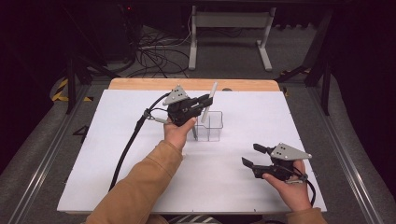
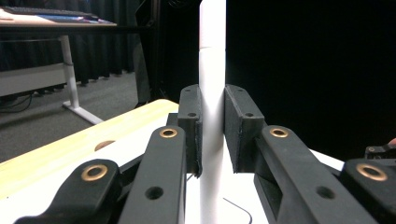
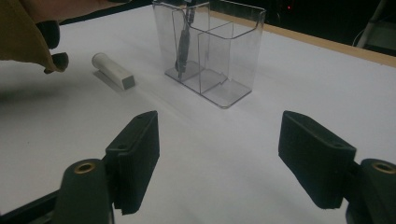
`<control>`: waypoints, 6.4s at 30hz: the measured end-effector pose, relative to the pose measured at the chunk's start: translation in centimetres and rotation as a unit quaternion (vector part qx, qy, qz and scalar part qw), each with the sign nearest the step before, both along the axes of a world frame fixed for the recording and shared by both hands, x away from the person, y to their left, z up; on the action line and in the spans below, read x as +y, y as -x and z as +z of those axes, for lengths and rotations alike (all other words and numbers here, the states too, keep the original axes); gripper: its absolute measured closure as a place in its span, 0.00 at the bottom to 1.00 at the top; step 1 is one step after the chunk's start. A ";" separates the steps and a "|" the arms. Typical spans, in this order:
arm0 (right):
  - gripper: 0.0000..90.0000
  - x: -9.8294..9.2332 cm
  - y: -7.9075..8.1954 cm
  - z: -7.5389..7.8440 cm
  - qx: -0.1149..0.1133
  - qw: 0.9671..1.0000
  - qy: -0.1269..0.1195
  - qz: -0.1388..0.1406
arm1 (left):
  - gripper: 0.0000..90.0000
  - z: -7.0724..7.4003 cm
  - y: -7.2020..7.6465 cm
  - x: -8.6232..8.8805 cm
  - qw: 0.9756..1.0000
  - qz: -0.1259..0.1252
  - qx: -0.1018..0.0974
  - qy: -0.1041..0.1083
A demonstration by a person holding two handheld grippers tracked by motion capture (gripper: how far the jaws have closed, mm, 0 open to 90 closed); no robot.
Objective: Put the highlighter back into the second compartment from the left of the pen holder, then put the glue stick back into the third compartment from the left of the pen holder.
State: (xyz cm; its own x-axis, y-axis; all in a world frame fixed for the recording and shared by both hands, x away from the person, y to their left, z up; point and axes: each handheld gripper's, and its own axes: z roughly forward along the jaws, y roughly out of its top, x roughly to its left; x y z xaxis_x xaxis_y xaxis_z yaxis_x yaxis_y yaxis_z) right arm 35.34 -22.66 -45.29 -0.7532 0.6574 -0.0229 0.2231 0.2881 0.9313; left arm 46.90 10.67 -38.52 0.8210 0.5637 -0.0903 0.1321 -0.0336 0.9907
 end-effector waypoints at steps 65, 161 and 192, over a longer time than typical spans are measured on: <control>0.33 -0.2 0.0 0.2 -0.004 1.000 -0.002 -0.005 | 0.33 1.4 3.3 3.8 0.992 0.036 0.019 -0.116; 0.32 6.8 -2.5 4.0 -0.005 0.993 0.013 0.115 | 0.10 -5.8 18.1 19.9 0.984 0.139 0.042 -0.102; 0.36 12.6 -3.7 5.5 0.002 0.980 0.055 0.190 | 0.10 -6.0 17.8 19.8 0.981 0.138 0.050 -0.124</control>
State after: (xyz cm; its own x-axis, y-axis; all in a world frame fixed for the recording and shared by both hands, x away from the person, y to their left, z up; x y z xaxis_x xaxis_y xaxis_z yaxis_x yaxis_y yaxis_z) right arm 39.08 -10.10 -39.84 -0.9434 0.3234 -0.0738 0.0847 0.4501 0.8890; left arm 29.11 30.51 -44.52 0.6287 0.7776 0.0055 0.2652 -0.2210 0.9385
